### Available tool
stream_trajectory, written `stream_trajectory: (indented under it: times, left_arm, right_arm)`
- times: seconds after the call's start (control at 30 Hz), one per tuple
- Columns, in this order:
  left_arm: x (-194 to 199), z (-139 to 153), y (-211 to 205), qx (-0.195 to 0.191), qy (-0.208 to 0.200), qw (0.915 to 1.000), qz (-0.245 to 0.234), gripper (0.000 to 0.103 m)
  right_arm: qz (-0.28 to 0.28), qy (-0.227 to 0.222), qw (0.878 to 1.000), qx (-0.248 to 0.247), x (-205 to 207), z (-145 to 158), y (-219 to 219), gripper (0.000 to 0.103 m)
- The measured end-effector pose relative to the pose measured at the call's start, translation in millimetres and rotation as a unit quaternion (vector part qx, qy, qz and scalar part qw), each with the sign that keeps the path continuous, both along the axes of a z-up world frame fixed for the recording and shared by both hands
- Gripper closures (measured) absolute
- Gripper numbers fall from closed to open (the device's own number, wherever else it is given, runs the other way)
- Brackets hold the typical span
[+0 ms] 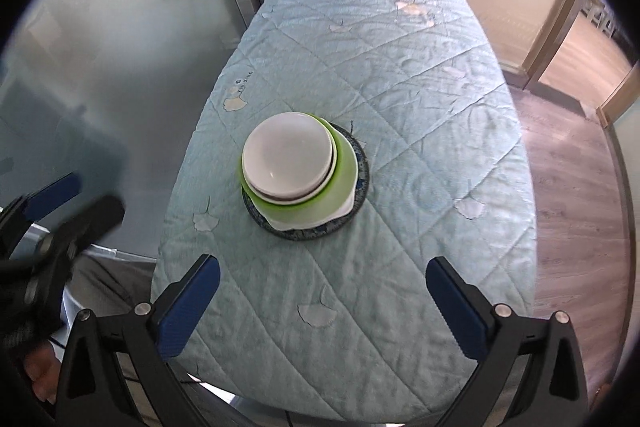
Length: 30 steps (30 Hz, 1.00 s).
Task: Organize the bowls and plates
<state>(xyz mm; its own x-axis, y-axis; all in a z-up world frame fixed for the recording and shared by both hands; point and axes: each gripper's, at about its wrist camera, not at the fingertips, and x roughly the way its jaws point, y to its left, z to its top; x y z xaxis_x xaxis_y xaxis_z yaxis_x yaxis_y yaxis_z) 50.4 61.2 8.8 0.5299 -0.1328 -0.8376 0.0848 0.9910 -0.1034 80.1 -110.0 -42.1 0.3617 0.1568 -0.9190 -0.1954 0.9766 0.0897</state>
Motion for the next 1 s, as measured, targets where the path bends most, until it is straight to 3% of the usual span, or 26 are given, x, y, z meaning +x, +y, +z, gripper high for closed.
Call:
stream_trajectory:
  times: [0.03, 0.07, 0.1, 0.17, 0.2, 0.23, 0.3, 0.37, 0.63, 1.0]
  left_arm:
    - [-2, 1, -3, -0.009, 0.005, 0.9999, -0.002, 0.087]
    - [-3, 3, -5, -0.01, 0.004, 0.9999, 0.0, 0.087]
    - [-9, 6, -8, 0.001, -0.01, 0.9999, 0.008, 0.084]
    - [-18, 13, -16, 0.023, -0.036, 0.9989, 0.017, 0.053]
    - [-21, 16, -19, 0.034, -0.042, 0.9983, 0.022, 0.006]
    - [-25, 18, -21, 0.043, -0.052, 0.9974, 0.028, 0.002]
    - [-32, 17, -26, 0.053, -0.078, 0.9951, 0.029, 0.0]
    - [-30, 11, -32, 0.064, -0.07, 0.9953, 0.021, 0.001]
    - [-45, -13, -45, 0.058, -0.06, 0.9961, 0.028, 0.0]
    - [-62, -22, -40, 0.044, -0.052, 0.9966, 0.045, 0.001]
  right_arm:
    - [0.002, -0.01, 1.0, -0.003, -5, 5, -1, 0.014]
    - [0.004, -0.021, 1.0, -0.01, -11, 10, -1, 0.031]
    - [0.006, -0.024, 1.0, -0.013, -15, 12, -1, 0.033]
    - [0.012, -0.025, 1.0, 0.003, -23, 16, -5, 0.03]
    - [0.014, -0.026, 1.0, 0.007, -26, 17, -6, 0.025]
    - [0.013, -0.031, 0.999, 0.004, -31, 18, -7, 0.014]
    - [0.008, -0.045, 0.999, -0.005, -38, 20, -10, 0.008]
    - [0.003, -0.054, 0.999, -0.004, -44, 19, -14, 0.001]
    - [-0.003, -0.065, 0.998, 0.001, -57, 11, -20, 0.001]
    - [-0.017, -0.069, 0.997, 0.005, -64, 0, -26, 0.001]
